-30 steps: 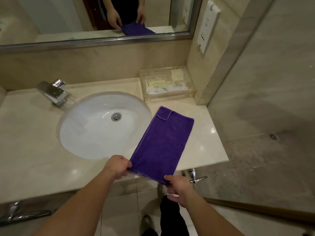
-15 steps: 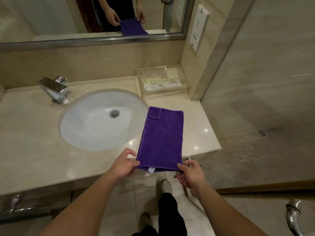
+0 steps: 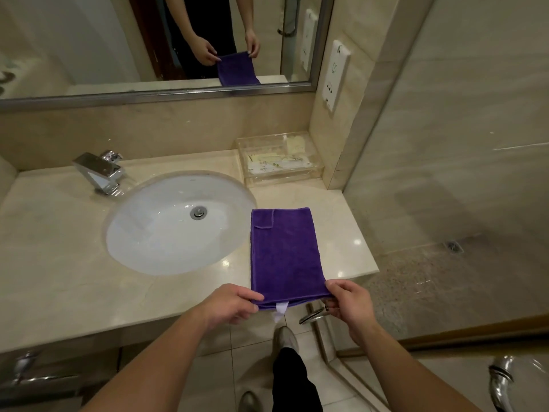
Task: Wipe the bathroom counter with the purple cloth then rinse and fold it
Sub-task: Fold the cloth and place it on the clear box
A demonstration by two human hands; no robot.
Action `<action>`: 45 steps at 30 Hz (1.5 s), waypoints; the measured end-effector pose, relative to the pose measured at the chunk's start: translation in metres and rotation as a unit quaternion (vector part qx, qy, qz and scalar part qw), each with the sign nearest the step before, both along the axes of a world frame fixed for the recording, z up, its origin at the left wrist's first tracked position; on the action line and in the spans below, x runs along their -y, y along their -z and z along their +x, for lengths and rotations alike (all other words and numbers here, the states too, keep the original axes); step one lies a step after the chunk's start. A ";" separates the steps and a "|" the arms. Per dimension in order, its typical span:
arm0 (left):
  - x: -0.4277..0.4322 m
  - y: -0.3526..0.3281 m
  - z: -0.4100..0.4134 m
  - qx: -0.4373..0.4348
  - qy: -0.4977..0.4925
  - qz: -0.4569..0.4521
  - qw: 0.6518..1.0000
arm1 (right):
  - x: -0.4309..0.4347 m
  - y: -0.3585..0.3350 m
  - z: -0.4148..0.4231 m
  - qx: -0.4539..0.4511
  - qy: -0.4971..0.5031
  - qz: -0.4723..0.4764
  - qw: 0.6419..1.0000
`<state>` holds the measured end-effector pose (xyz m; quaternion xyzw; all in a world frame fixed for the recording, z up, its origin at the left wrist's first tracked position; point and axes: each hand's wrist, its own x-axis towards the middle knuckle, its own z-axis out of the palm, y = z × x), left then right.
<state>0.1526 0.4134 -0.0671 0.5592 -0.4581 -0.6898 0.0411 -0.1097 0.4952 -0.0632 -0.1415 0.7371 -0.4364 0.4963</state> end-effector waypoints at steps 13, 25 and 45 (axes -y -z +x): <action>0.033 0.033 -0.019 0.125 0.062 0.013 0.990 | 0.016 0.055 -0.025 -0.061 -0.296 0.203 0.931; 0.126 0.042 -0.087 0.183 0.097 -0.167 0.964 | 0.109 0.045 -0.051 -0.069 -0.479 0.305 0.820; 0.092 0.043 -0.049 0.352 0.020 -0.200 0.914 | 0.089 0.055 -0.075 -0.084 -0.548 0.359 0.751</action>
